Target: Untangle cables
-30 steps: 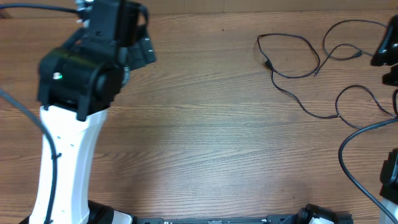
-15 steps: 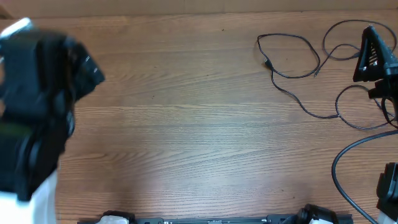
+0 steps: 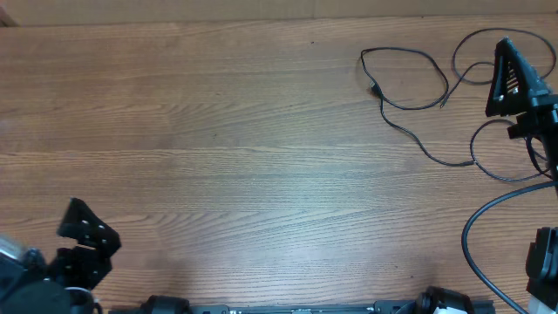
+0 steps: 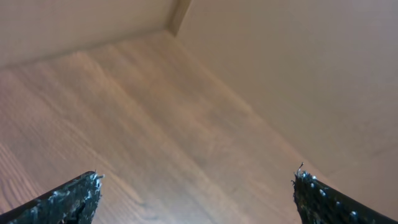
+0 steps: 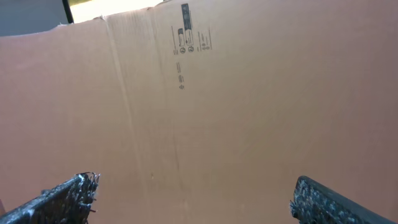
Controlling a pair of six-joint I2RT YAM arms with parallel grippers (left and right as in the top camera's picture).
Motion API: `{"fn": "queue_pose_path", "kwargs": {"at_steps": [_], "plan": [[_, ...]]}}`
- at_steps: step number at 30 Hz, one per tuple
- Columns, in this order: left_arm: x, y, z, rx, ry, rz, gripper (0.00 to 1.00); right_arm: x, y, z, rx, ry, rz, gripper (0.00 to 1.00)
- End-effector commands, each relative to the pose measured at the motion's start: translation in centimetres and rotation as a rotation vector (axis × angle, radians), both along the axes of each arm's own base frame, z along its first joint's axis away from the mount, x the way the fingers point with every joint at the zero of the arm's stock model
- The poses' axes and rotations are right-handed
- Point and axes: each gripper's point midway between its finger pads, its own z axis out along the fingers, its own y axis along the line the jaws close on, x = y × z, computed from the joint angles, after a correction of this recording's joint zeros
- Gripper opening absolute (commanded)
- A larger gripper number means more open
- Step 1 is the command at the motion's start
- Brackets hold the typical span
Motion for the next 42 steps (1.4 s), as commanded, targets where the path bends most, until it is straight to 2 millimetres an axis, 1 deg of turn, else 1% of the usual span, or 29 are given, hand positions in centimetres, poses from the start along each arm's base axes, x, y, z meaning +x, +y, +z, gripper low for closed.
{"fn": "queue_pose_path", "kwargs": {"at_steps": [1, 5, 8, 12, 17, 22, 28, 31, 38, 40, 42], "plan": [[0.4, -0.2, -3.8, -0.022, 0.065, 0.010, 0.99, -0.3, 0.3, 0.3, -0.004, -0.011, 0.010, 1.00], [0.1, -0.6, -7.3, -0.019, 0.204, -0.015, 0.99, -0.3, 0.5, 0.3, -0.004, -0.012, 0.014, 1.00], [-0.5, -0.5, -9.7, -0.004, 0.304, -0.013, 1.00, -0.4, 1.2, 0.3, -0.004, -0.013, 0.040, 1.00], [-0.9, -0.5, -10.9, 0.002, 0.352, -0.011, 0.99, -0.4, 1.8, 0.3, -0.004, -0.012, 0.060, 1.00], [-1.1, -0.3, -11.0, 0.000, 0.356, 0.006, 1.00, -0.7, 1.9, 0.4, -0.005, -0.019, 0.060, 1.00], [-2.3, 0.7, -10.7, -0.018, 0.315, 0.083, 1.00, -1.2, 2.5, 0.7, -0.008, -0.030, 0.079, 1.00], [-4.8, 1.0, -9.7, -0.034, 0.171, 0.108, 0.99, -1.4, 2.9, 0.8, -0.008, -0.034, 0.091, 1.00], [-6.6, 1.1, -9.1, -0.043, 0.061, 0.105, 0.99, -1.4, 2.9, 0.8, -0.008, -0.034, 0.091, 1.00], [-10.0, 1.2, -8.7, -0.058, -0.136, 0.101, 0.99, -1.4, 2.9, 0.8, -0.008, -0.034, 0.091, 1.00], [-10.8, 1.2, -9.1, -0.057, -0.124, 0.103, 0.99, -1.4, 2.9, 0.8, -0.008, -0.034, 0.092, 1.00], [-11.0, 1.2, -9.6, -0.054, -0.096, 0.102, 0.99, -1.4, 2.9, 0.8, -0.008, -0.035, 0.092, 1.00]]}}
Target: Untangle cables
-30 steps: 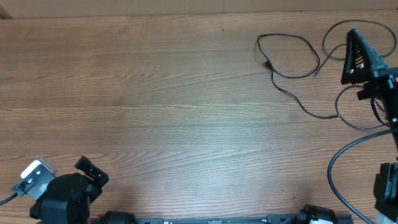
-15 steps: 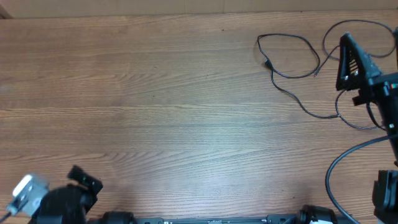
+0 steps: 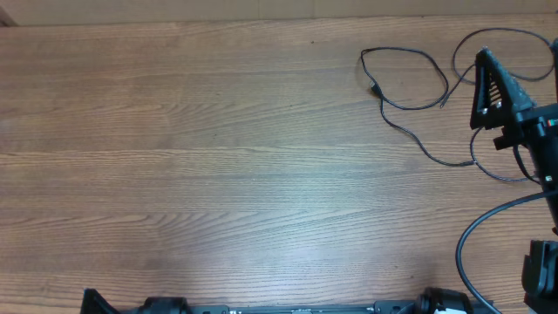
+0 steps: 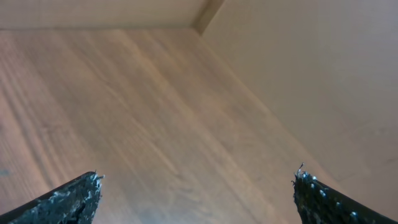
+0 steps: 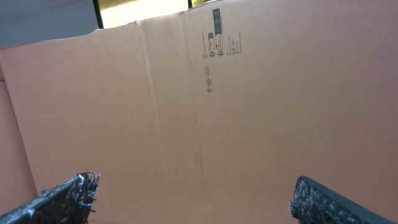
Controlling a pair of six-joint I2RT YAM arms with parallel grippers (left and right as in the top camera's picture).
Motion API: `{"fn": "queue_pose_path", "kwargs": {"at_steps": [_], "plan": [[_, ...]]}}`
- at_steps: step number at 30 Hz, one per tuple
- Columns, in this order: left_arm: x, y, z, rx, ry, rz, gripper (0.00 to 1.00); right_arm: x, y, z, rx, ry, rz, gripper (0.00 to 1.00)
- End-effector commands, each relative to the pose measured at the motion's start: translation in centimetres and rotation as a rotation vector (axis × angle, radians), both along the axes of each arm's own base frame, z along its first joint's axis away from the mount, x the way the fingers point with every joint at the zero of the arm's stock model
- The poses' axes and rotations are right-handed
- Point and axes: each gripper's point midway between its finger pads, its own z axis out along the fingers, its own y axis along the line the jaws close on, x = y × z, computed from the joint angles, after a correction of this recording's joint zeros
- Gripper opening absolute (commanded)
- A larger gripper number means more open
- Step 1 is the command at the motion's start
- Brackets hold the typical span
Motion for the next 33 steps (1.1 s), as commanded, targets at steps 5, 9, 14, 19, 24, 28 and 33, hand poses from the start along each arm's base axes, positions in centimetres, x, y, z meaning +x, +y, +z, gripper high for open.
{"fn": "queue_pose_path", "kwargs": {"at_steps": [5, 9, 14, 19, 24, 28, 33], "plan": [[-0.6, 0.1, -0.6, -0.005, 0.020, 0.017, 1.00, -0.7, 0.3, 0.3, -0.005, -0.018, 0.008, 1.00], [0.9, -0.4, 1.6, -0.067, -0.117, 0.004, 0.99, -1.6, 0.6, 0.8, -0.010, -0.039, 0.014, 1.00], [3.5, -1.5, 3.4, -0.090, -0.221, -0.065, 1.00, -2.6, 0.7, 1.4, -0.014, -0.064, 0.014, 1.00], [6.4, -1.6, 2.5, 0.036, -0.167, -0.103, 1.00, -3.5, 0.9, 1.8, -0.018, -0.082, 0.014, 1.00], [10.8, -2.5, 1.9, 0.226, -0.142, -0.200, 0.99, -4.2, 1.0, 2.1, -0.021, -0.098, 0.014, 1.00], [14.9, -4.4, 0.9, 0.296, -0.201, -0.317, 0.99, -4.8, 1.1, 2.4, -0.023, -0.112, 0.014, 1.00], [18.3, -5.6, -2.1, 0.400, -0.200, -0.392, 1.00, -5.9, 1.3, 2.9, -0.028, -0.138, 0.014, 1.00]]}}
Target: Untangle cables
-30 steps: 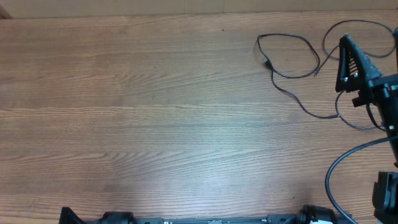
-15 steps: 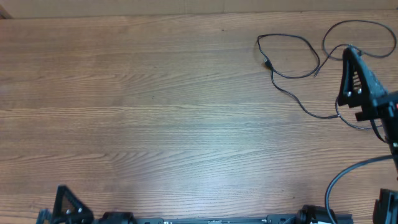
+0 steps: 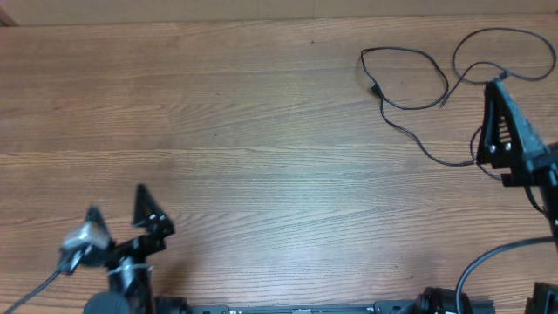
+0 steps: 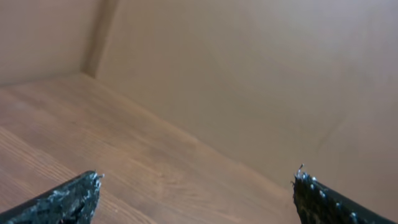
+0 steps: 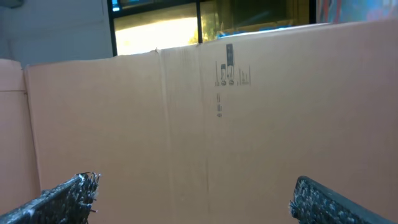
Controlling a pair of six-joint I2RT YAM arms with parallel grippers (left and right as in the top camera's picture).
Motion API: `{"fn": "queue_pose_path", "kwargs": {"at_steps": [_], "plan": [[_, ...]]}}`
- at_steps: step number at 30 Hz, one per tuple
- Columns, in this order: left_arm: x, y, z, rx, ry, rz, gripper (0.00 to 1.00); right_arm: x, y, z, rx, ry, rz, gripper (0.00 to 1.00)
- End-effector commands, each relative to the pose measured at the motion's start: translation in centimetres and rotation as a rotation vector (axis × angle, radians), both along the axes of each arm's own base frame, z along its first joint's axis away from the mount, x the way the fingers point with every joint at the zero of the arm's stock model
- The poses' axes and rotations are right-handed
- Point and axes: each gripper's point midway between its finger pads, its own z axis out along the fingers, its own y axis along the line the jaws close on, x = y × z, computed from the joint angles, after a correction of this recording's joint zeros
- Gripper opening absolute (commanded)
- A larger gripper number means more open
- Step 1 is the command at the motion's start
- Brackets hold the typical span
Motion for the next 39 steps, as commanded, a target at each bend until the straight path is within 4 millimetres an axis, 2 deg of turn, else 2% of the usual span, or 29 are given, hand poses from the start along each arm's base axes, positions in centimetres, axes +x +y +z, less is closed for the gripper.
{"fn": "queue_pose_path", "kwargs": {"at_steps": [1, 4, 8, 16, 39], "plan": [[1.9, -1.5, -2.9, 0.152, 0.052, -0.087, 0.99, -1.1, 0.3, 0.4, -0.006, -0.027, 0.007, 1.00], [3.1, -2.4, -5.2, 0.198, 0.080, -0.140, 0.99, -1.9, 0.5, 0.7, -0.009, -0.043, 0.007, 1.00], [3.7, -2.4, -8.2, 0.235, 0.151, -0.150, 0.99, -2.5, 0.6, 0.9, -0.011, -0.056, 0.007, 1.00], [4.9, -2.4, -12.4, 0.252, 0.187, -0.155, 1.00, -2.5, 0.6, 0.9, -0.011, -0.056, 0.007, 1.00], [5.1, -2.5, -12.5, 0.299, 0.183, -0.158, 0.99, -3.0, 0.7, 1.2, -0.014, -0.071, 0.007, 1.00]]}}
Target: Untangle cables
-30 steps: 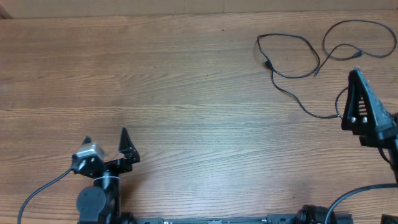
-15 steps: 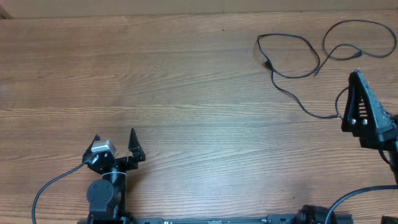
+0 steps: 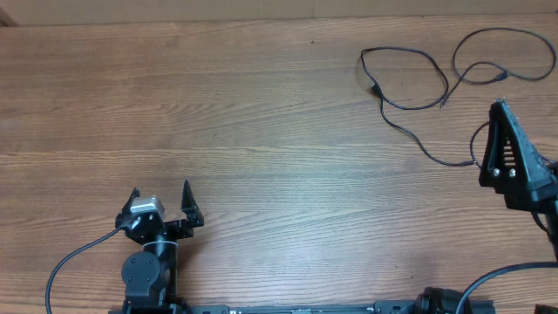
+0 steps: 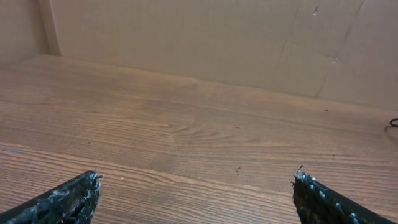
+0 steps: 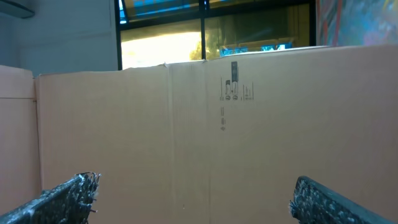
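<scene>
A thin black cable (image 3: 410,83) lies in loose loops at the back right of the wooden table (image 3: 261,131), with a second loop (image 3: 488,52) farther right. A short bit of cable (image 4: 393,122) shows at the left wrist view's right edge. My left gripper (image 3: 159,194) (image 4: 196,186) sits at the front left, open and empty, pointing toward the back. My right gripper (image 3: 499,109) (image 5: 193,186) stands at the right edge, just in front of the loops, open and empty, its camera facing a cardboard wall.
A brown cardboard wall (image 5: 249,137) (image 4: 186,37) closes off the back of the table. The right arm's thick black lead (image 3: 488,283) curves at the front right. The left arm's lead (image 3: 70,262) loops at the front left.
My left gripper has turned to face the back of the table and sits a little farther right. My right gripper has drawn slightly toward the front. The cable has not moved.
At first my left gripper was at the front left corner and my right gripper stood over the far right loops. The left then nearly left the overhead view, and came back at the front left. The right drew back toward the front. Both stayed open; the cable lies unchanged.
</scene>
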Controlling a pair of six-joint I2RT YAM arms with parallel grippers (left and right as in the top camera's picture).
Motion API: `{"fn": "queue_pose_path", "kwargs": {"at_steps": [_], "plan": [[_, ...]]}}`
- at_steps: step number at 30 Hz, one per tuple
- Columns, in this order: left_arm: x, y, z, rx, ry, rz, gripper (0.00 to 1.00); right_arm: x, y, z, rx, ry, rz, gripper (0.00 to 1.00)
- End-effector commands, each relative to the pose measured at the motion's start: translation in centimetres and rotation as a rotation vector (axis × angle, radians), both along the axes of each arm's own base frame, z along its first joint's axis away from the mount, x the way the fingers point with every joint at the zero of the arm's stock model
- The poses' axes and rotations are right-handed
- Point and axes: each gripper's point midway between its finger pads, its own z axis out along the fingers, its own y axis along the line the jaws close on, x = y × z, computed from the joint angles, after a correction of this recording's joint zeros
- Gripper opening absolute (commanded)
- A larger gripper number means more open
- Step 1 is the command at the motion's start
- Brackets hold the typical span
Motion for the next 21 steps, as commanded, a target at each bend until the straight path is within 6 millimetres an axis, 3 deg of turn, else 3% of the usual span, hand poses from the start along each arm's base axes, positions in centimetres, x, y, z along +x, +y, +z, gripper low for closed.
{"fn": "queue_pose_path", "kwargs": {"at_steps": [1, 10, 21], "plan": [[0.1, 0.1, -0.4, 0.022, 0.009, -0.003, 1.00, -0.4, 0.2, 0.1, -0.003, -0.010, 0.007, 1.00], [0.3, 0.1, 0.3, 0.019, -0.060, 0.000, 0.99, -0.8, 0.3, 0.2, -0.005, -0.017, 0.009, 1.00], [0.0, 2.5, 0.1, 0.022, -0.052, 0.098, 0.99, -2.6, 1.4, 0.7, -0.008, -0.053, 0.058, 1.00]]}}
